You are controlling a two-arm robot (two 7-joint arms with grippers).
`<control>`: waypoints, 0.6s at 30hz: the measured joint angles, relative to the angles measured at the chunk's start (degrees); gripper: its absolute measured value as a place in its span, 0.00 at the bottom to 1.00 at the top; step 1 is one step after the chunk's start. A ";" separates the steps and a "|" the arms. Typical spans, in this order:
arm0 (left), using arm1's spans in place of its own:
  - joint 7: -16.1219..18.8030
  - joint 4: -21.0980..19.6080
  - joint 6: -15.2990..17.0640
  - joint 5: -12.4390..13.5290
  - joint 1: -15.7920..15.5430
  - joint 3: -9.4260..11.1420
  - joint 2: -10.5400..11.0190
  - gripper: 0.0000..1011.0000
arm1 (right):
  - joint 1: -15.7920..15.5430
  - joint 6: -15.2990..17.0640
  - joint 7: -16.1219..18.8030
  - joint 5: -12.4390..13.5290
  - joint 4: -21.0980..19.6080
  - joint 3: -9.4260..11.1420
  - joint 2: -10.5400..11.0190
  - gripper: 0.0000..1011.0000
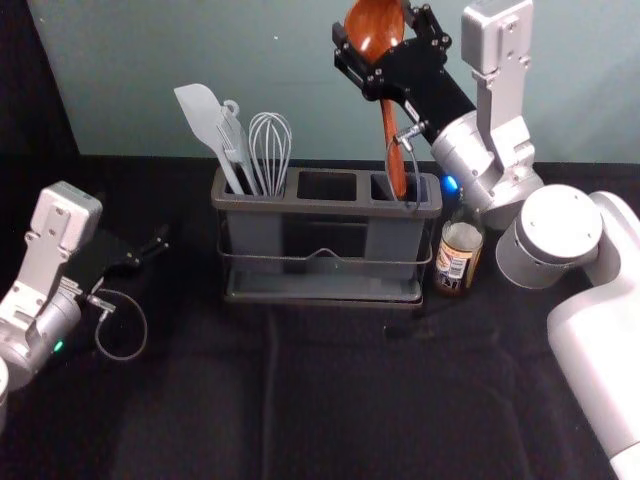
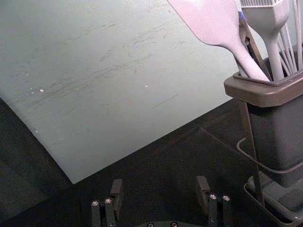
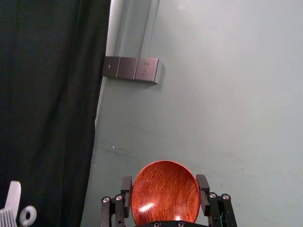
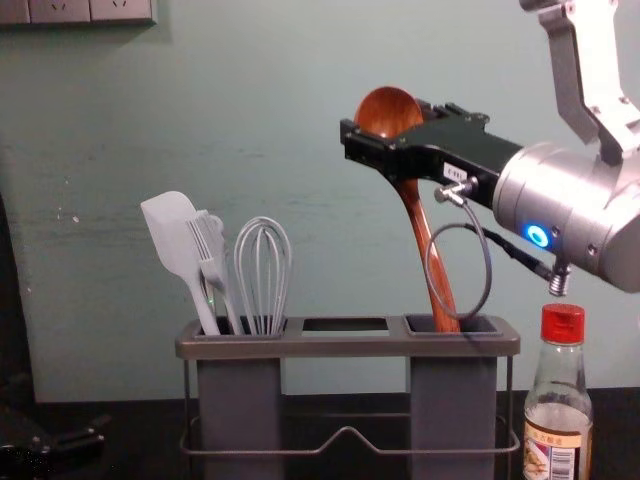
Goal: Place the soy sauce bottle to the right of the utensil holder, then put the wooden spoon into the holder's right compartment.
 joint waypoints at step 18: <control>0.00 0.00 0.00 0.00 0.00 0.00 0.00 0.99 | -1.46 -0.23 -0.12 -0.24 2.25 0.04 0.14 0.83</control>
